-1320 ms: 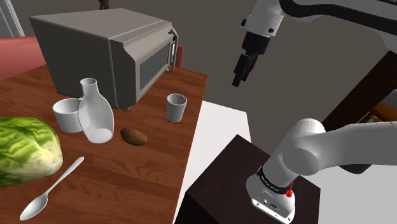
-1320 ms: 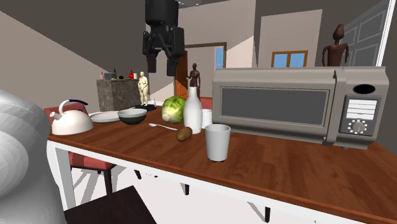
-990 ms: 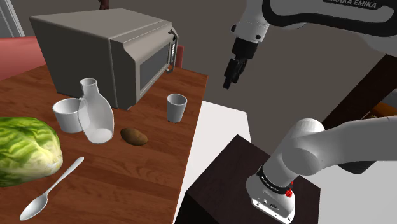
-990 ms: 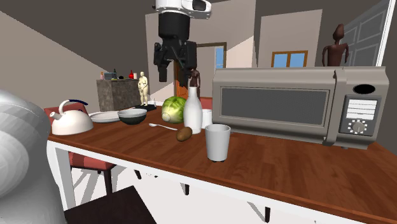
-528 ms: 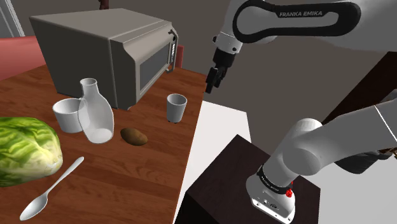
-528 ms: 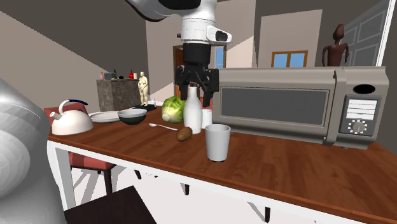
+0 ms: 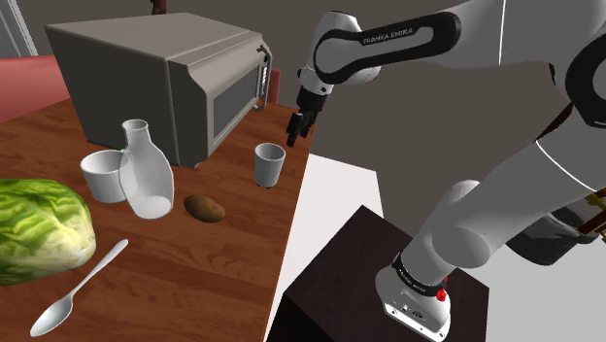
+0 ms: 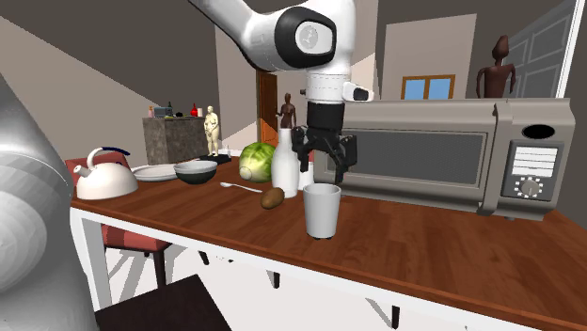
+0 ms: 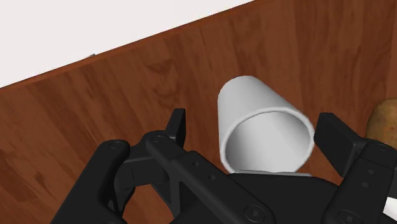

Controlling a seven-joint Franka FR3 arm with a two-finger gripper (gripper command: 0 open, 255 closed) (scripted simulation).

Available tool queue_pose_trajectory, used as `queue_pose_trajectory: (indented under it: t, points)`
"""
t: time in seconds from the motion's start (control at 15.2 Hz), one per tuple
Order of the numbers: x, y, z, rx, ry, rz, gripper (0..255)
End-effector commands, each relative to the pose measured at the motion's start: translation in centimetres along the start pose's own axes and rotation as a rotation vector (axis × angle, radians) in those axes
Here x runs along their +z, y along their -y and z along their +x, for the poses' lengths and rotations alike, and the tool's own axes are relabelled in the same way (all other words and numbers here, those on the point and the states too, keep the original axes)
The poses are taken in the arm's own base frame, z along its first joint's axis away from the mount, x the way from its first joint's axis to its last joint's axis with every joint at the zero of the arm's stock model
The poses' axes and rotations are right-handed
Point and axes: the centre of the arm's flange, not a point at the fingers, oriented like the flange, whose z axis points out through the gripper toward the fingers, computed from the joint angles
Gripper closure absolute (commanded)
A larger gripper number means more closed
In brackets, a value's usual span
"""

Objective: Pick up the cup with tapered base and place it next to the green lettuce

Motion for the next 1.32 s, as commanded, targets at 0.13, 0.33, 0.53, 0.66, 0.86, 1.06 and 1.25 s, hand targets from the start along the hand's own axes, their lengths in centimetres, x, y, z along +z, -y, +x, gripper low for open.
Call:
queue_pose_trajectory:
  t: [0.13, 0.33, 0.53, 0.66, 0.86, 1.06, 1.25]
  points:
    - [3.5, -0.9, 3.8, -0.026, -0.019, 0.004, 0]
    - [5.2, -1.3, 5.2, -0.035, -0.026, 0.006, 0]
    - [6.7, -1.3, 5.2, -0.035, -0.026, 0.006, 0]
    - [7.8, -1.3, 5.3, -0.035, -0.026, 0.006, 0]
    - [8.6, -1.2, 5.3, -0.035, -0.026, 0.006, 0]
    - [8.6, -1.2, 5.3, -0.035, -0.026, 0.006, 0]
    - [8.6, -1.2, 5.3, -0.035, -0.026, 0.006, 0]
